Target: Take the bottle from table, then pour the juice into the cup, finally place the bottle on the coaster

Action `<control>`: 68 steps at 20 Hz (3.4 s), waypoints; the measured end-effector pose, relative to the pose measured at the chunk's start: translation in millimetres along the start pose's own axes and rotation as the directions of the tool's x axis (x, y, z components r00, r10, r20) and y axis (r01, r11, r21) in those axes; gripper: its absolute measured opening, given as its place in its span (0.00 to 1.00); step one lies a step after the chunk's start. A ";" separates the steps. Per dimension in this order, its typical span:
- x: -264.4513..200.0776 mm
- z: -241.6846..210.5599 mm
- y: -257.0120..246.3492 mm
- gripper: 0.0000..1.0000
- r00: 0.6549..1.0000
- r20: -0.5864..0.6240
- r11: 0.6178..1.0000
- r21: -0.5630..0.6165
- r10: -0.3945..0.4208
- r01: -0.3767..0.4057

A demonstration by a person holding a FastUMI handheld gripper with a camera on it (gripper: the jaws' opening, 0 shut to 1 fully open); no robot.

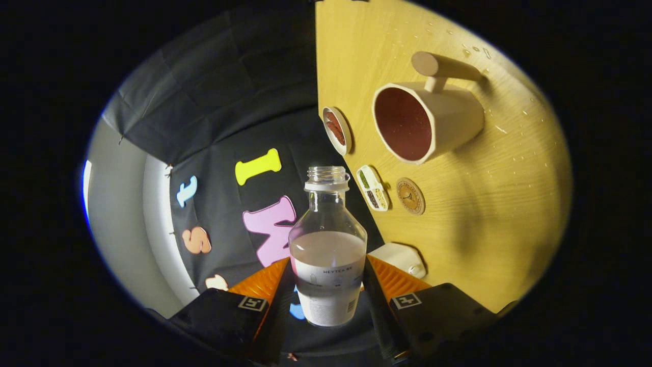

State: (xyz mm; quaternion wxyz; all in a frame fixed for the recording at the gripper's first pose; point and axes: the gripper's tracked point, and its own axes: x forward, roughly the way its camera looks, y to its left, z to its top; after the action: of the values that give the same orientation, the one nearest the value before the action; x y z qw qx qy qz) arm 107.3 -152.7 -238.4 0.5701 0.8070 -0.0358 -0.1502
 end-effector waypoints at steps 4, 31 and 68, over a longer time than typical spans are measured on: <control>1.8 16.3 -17.8 0.73 0.997 0.076 0.965 -0.259 -0.019 0.038; 122.1 -30.7 18.2 0.74 0.957 0.202 -0.259 -0.932 0.207 0.253; 175.6 -10.0 -56.0 0.98 0.967 0.236 -0.277 -0.927 0.100 0.254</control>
State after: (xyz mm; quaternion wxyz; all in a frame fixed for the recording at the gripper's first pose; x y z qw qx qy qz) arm 270.9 -164.4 -322.9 0.9656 0.0085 0.0880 -0.2443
